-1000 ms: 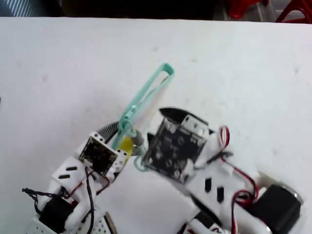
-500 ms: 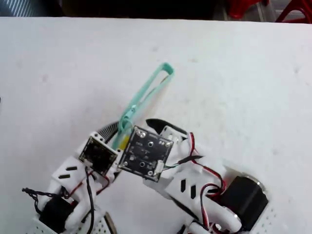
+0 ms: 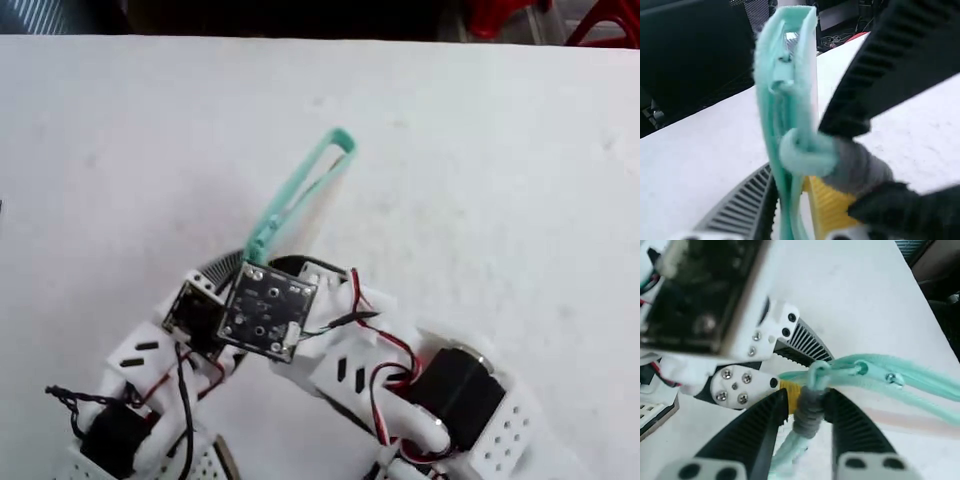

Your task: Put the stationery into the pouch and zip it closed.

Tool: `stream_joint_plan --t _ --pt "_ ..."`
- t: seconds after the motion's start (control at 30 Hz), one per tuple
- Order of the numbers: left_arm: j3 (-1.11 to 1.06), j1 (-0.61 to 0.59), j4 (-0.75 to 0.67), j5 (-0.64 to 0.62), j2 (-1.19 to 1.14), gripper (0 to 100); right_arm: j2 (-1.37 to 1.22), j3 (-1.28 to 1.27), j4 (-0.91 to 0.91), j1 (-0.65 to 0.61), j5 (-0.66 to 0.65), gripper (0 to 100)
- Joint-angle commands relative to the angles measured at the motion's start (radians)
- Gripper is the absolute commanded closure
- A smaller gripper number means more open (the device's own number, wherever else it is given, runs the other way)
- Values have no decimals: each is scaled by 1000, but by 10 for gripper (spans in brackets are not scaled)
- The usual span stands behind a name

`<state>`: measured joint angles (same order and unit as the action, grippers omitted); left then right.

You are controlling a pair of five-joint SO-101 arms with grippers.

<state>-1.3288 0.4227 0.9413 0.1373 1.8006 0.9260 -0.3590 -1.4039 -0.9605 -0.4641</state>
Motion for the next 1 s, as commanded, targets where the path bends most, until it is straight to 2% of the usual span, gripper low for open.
stream_joint_plan --t 0.0,0.23,0.47,0.53,0.7,0.97 --pt "8 1 -35 -8 -4 978 8 -3 18 12 -2 967" --pt "8 1 -38 -8 -4 976 13 9 31 114 -3 981" --pt "8 1 -40 -8 -4 976 13 12 -7 116 -3 980" --pt "8 1 -40 -8 -4 976 13 9 -24 119 -3 954" --pt "8 1 -40 -8 -4 976 13 8 -48 114 -3 783" --pt "8 1 -38 -8 -4 976 13 -58 19 58 -44 815"
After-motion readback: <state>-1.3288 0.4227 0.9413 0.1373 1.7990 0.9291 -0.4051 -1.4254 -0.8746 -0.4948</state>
